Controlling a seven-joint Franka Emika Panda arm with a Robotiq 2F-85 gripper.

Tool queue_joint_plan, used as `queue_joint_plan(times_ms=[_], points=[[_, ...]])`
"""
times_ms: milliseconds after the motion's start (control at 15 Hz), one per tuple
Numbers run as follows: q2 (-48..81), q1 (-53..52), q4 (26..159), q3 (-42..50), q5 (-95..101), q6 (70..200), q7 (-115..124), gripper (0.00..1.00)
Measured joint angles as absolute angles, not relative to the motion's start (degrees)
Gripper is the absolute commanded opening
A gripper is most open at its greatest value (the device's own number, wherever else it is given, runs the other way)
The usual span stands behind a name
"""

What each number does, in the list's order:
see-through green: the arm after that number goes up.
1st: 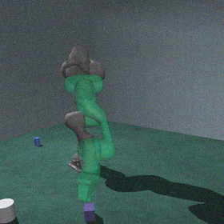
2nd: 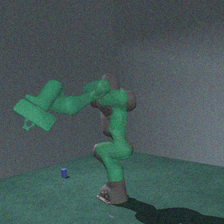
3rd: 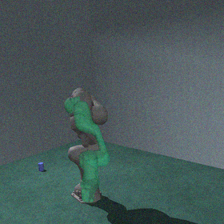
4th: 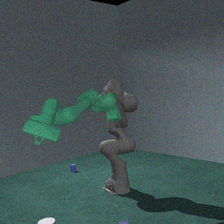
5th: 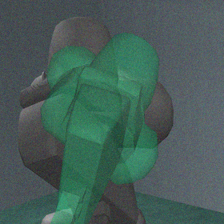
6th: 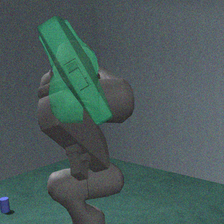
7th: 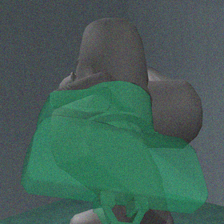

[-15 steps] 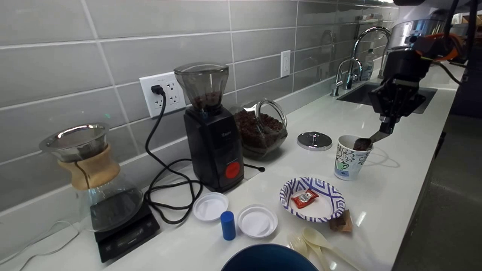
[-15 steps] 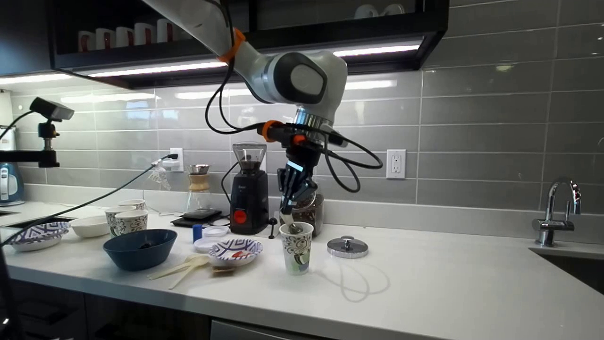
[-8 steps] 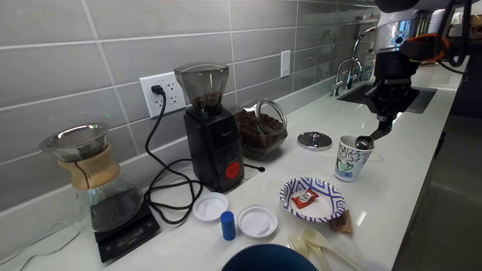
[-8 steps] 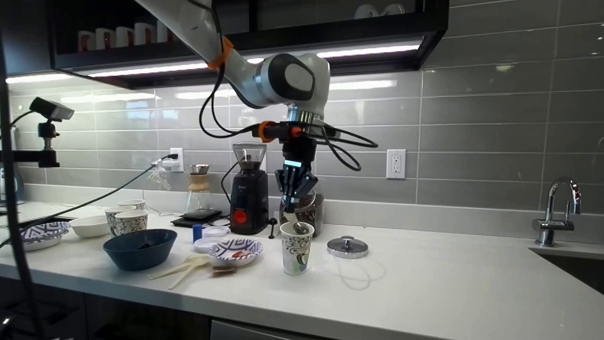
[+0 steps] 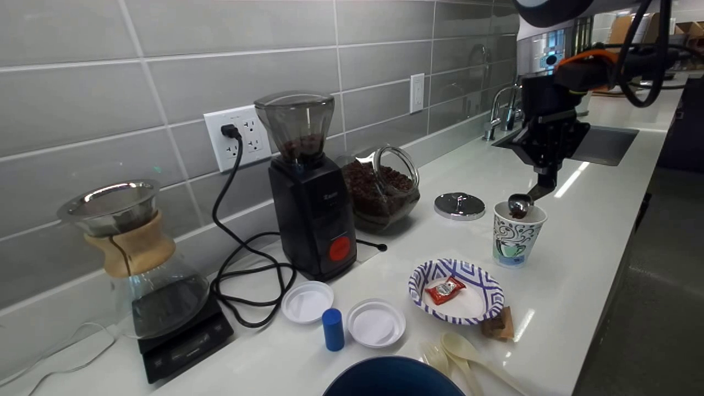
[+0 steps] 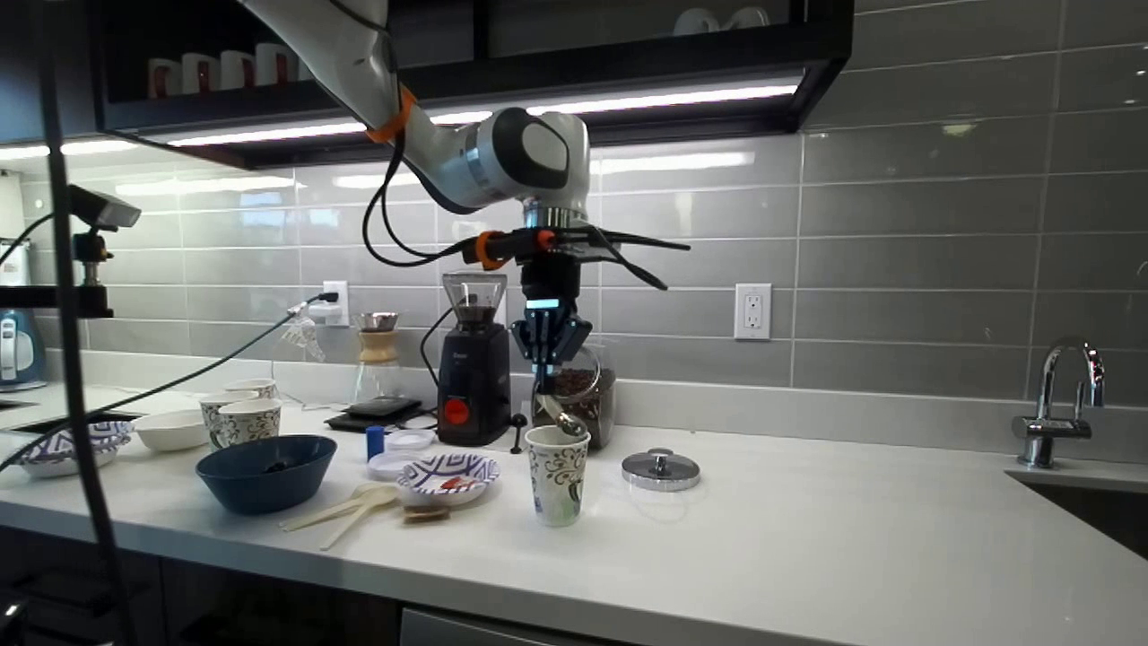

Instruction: Use the silver spoon to remove some contents from the glass container and put them in the coffee cup

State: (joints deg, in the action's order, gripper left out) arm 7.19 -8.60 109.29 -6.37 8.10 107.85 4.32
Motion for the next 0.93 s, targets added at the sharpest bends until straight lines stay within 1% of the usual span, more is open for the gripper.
queue_joint_plan(times_ms=[400, 933], points=[[7.12, -11.46, 109.24, -7.80, 14.77, 104.36, 13.61, 0.01], [7.05, -12.54, 108.93, -8.46, 21.49, 104.45, 18.78, 0.01]])
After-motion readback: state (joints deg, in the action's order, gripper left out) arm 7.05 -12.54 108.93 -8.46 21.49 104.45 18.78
